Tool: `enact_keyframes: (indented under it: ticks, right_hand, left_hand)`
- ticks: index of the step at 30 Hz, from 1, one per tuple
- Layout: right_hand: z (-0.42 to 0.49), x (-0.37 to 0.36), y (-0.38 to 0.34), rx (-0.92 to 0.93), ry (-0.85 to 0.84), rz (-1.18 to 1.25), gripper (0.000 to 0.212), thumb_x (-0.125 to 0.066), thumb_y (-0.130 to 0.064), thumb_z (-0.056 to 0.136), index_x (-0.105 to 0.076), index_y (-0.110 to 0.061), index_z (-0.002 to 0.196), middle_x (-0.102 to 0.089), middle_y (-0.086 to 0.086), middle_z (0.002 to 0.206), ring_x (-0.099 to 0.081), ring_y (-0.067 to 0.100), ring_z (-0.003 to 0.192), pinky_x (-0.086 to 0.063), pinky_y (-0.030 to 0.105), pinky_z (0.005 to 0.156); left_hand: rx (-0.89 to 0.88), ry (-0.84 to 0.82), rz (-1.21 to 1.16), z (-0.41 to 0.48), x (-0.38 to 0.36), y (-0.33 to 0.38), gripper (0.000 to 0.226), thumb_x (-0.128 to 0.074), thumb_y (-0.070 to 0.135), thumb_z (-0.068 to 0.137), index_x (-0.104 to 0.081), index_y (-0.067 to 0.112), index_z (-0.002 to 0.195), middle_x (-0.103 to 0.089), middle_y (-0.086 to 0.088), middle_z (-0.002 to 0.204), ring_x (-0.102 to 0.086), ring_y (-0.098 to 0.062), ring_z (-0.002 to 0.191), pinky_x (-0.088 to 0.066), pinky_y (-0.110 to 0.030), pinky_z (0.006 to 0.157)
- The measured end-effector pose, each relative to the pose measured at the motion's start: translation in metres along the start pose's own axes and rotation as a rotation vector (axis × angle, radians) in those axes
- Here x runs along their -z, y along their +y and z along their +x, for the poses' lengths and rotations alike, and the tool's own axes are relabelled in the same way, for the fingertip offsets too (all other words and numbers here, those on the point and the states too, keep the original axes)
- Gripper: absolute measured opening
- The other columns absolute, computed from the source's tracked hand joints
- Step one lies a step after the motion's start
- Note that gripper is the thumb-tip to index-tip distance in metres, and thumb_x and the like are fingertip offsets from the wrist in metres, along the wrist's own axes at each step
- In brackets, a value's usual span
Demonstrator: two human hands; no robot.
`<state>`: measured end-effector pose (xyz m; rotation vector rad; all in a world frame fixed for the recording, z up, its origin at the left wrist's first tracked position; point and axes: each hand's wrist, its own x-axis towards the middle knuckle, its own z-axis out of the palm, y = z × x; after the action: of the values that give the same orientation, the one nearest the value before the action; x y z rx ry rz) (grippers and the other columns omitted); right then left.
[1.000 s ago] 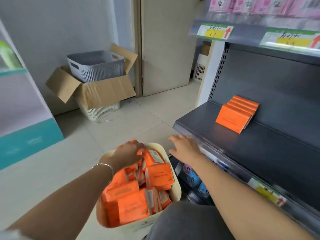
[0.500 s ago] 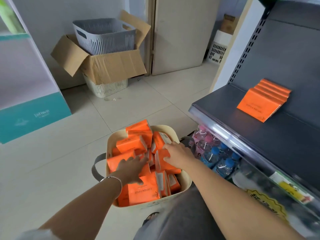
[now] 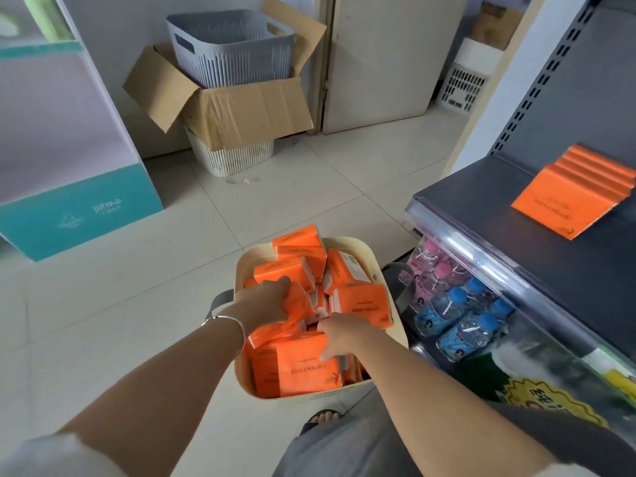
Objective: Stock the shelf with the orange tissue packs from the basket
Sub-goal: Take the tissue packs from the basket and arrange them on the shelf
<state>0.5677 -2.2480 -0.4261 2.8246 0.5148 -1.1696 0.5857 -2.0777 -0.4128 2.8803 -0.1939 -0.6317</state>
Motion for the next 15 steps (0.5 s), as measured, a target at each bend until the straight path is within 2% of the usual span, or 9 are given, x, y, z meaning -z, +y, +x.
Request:
enact_keyframes:
  ticks: [3,5,8,10,12,15]
  right_hand:
    - [0.0,-0.005,-0.005,0.0,-0.011,0.026,0.076,-0.076,-0.031,0.078,-0.036,-0.01,0.139,-0.043,0.008,0.136,-0.049,0.032,0.12,-0.045,0.05,0.097]
    - [-0.003,-0.002,-0.004,0.035,-0.024,0.074,0.079,-0.077,-0.026,0.077,-0.032,-0.009,0.14,-0.044,0.008,0.137,-0.051,0.03,0.119,-0.046,0.048,0.097]
    - [-0.008,0.003,-0.001,0.08,-0.002,0.11,0.065,-0.075,-0.016,0.078,-0.038,-0.012,0.131,-0.051,0.008,0.124,-0.055,0.026,0.109,-0.049,0.043,0.092]
    - [-0.009,0.004,0.001,0.095,0.077,0.139,0.05,-0.072,-0.009,0.079,-0.04,-0.018,0.116,-0.054,0.006,0.109,-0.056,0.023,0.095,-0.05,0.037,0.082]
    - [-0.012,0.007,0.003,0.111,0.169,0.153,0.044,-0.065,-0.002,0.081,-0.037,-0.023,0.108,-0.052,0.004,0.098,-0.053,0.021,0.085,-0.046,0.035,0.072]
    - [-0.02,0.016,0.008,0.098,0.255,0.159,0.04,-0.058,-0.001,0.083,-0.035,-0.025,0.104,-0.054,0.003,0.099,-0.055,0.022,0.087,-0.047,0.036,0.073]
  left_hand:
    - [-0.005,-0.005,-0.013,-0.001,-0.005,-0.001,0.041,-0.061,0.025,0.077,-0.044,0.018,0.113,-0.062,-0.004,0.104,-0.061,-0.026,0.098,-0.052,-0.036,0.072]
    - [0.007,-0.012,-0.018,-0.001,-0.006,0.001,0.041,-0.062,0.027,0.078,-0.043,0.019,0.113,-0.061,-0.003,0.104,-0.061,-0.027,0.098,-0.05,-0.035,0.07]
    - [0.002,-0.003,-0.018,0.0,-0.005,0.003,0.04,-0.06,0.025,0.08,-0.042,0.02,0.116,-0.06,-0.002,0.106,-0.059,-0.027,0.101,-0.049,-0.037,0.072]
    - [0.003,0.007,-0.007,0.002,-0.004,0.003,0.038,-0.056,0.02,0.082,-0.041,0.022,0.117,-0.059,-0.002,0.108,-0.058,-0.027,0.105,-0.046,-0.038,0.073]
    - [0.018,0.035,-0.01,0.001,0.0,0.005,0.038,-0.052,0.019,0.085,-0.038,0.026,0.121,-0.054,-0.001,0.115,-0.053,-0.028,0.113,-0.041,-0.04,0.075]
    - [0.042,0.067,-0.034,-0.002,0.011,0.009,0.045,-0.052,0.025,0.089,-0.033,0.03,0.129,-0.049,-0.003,0.125,-0.047,-0.034,0.122,-0.041,-0.044,0.083]
